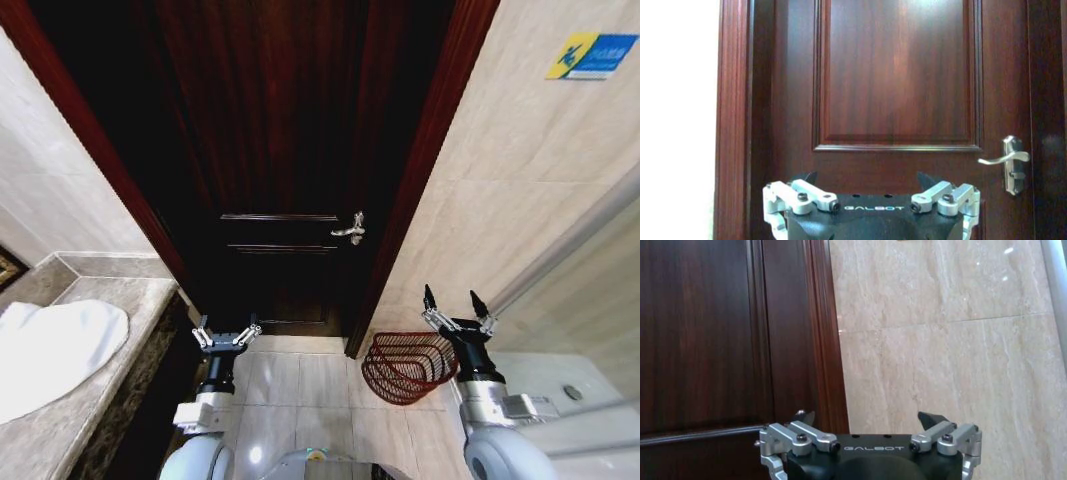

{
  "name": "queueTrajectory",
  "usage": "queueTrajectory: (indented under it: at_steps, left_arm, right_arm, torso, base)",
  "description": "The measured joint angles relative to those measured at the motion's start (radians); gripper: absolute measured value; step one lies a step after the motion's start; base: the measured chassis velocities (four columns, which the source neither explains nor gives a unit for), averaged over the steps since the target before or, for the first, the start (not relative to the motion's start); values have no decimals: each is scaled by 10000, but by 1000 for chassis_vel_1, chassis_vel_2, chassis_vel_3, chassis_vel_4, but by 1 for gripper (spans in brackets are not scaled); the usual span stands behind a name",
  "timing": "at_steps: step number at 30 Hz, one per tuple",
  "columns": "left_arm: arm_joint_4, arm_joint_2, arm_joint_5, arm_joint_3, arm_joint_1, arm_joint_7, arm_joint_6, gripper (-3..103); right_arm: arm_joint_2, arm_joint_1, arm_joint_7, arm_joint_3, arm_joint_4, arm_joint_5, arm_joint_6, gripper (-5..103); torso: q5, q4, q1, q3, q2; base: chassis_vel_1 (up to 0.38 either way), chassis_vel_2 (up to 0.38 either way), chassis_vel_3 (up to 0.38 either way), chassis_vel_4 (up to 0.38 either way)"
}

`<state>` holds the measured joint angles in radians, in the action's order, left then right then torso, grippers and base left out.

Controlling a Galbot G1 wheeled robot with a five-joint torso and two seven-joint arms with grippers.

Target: Discard the used towel into the hamper.

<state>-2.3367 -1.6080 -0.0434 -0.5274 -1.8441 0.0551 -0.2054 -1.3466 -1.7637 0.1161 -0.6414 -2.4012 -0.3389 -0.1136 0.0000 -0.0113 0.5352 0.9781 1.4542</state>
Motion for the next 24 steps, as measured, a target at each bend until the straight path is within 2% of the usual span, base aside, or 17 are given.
queueTrajectory:
  at_steps: [14, 24]
  left_arm:
    - [-91, 0, 42, -6, 6, 307, -8, 100]
    - [-80, 0, 44, -1, 19, 425, -26, 100]
  right_arm:
    - [-82, -92, -5, -56, -16, -69, -66, 100]
    - [-23, -57, 3, -106, 43, -171, -78, 100]
  torso:
    - [1, 0, 6, 2, -2]
    - [1, 2, 6, 2, -2]
  base:
    - [0, 0, 0, 0]
    - [52, 37, 48, 66]
